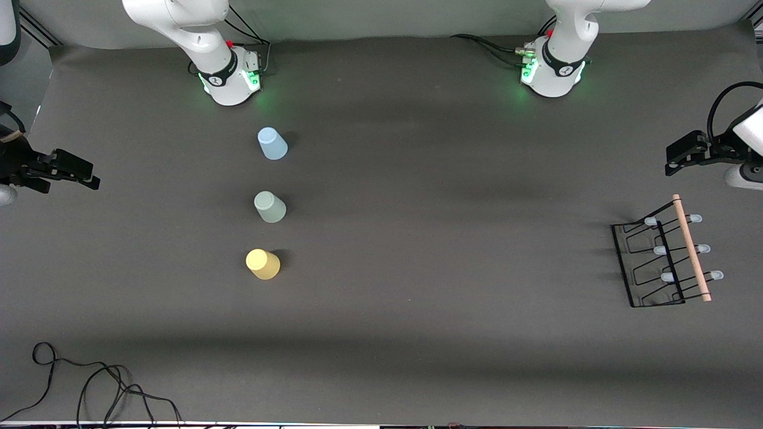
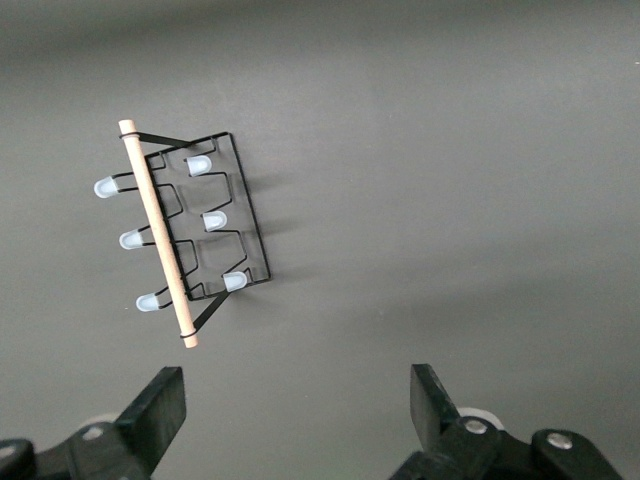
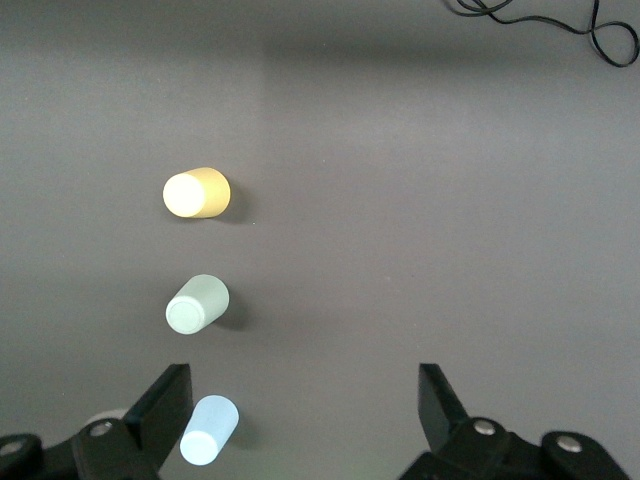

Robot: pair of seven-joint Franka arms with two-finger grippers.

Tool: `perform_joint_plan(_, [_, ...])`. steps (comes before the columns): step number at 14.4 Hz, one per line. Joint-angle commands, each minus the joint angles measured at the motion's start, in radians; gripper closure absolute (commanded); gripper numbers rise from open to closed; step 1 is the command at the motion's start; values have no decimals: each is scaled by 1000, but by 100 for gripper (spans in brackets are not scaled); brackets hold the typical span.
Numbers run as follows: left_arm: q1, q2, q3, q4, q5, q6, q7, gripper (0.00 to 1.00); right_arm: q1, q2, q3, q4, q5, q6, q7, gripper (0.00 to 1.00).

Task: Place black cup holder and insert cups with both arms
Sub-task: 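Reach the left gripper down to the wooden rod of the rack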

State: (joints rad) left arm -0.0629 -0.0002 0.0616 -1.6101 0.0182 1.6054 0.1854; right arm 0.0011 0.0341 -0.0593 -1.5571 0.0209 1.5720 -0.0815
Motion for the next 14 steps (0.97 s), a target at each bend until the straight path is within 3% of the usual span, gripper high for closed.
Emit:
perform_joint_plan(1, [2,2,-2,13,-58,-34,-17,0,-3,9,1,22,10,-13,2,0])
perform_joint_plan(7, [8,12,6,13,-41,-21,-18,0,-4,10,1,20,10,-21,-8,0])
perform_joint_plan(10, [50,77,10,12,26,-27,-21,0,-3,9,1,12,10,-23,-3,0])
perform_joint_plan(14, [123,181,12,-19,40,76,-14,0,-4,7,0,14,11,-40,-1,0])
